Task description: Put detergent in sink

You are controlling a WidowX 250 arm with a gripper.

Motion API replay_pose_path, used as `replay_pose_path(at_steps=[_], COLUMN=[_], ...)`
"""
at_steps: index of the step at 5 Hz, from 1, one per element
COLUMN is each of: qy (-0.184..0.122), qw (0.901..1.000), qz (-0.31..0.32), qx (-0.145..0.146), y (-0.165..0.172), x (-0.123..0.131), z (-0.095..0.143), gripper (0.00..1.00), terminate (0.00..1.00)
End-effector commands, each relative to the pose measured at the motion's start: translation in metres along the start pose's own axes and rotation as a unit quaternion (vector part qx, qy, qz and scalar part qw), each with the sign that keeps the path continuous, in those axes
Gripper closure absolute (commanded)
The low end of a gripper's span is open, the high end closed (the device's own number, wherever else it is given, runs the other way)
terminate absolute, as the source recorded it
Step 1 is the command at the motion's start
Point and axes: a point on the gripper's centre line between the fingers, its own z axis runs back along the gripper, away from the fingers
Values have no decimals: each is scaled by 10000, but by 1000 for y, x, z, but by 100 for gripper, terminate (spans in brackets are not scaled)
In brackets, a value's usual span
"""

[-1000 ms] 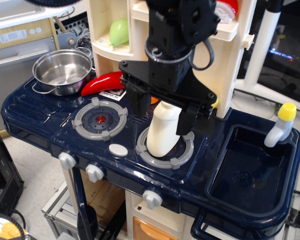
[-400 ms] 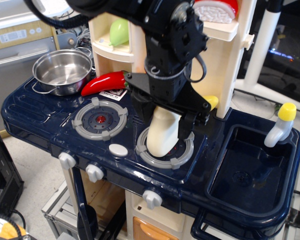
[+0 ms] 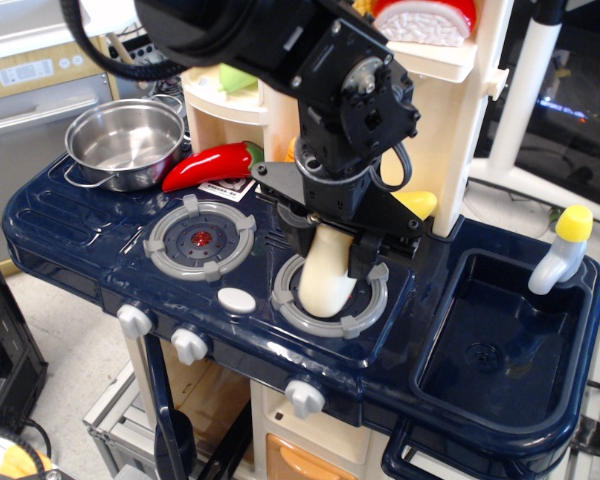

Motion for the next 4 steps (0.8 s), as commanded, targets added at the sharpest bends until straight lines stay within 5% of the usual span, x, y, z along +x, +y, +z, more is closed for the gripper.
replay_pose_path(at_steps=[1,4], qy=[-173,-143], qw=[9991,9965], qz=[365,532], qx=[-86,-631], y=[-31,-98], x=[-4,-7], z=[21,22], gripper=[100,100], terminate=[0,0])
